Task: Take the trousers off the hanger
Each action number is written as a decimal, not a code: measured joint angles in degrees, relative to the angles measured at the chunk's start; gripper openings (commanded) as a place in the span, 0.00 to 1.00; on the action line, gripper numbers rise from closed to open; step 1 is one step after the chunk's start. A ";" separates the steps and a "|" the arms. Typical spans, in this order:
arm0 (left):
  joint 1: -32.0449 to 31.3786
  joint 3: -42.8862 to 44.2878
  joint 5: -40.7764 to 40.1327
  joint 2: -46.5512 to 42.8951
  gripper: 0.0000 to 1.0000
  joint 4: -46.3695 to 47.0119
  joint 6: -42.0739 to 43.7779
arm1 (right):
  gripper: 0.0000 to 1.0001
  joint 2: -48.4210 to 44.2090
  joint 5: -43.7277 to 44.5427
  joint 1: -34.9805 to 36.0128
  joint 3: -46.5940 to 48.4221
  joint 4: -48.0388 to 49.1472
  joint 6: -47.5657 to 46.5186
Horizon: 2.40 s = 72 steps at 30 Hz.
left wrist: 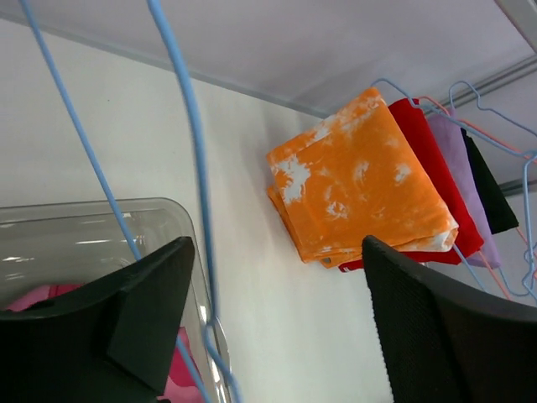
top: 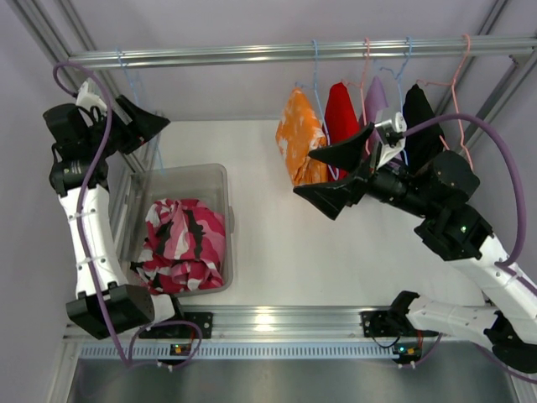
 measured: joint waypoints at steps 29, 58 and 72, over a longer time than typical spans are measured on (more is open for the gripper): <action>0.00 -6.62 -7.08 -24.33 0.99 3.65 36.30 | 0.65 4.50 -1.44 -19.96 -8.50 11.10 26.45; -55.45 -4.15 -13.38 18.73 0.89 50.10 -20.35 | 0.70 -5.22 -1.07 -31.67 -1.92 3.76 15.34; -56.00 0.11 -18.25 27.21 0.62 61.77 -30.82 | 0.69 -6.99 -1.57 -32.57 -3.61 2.60 14.29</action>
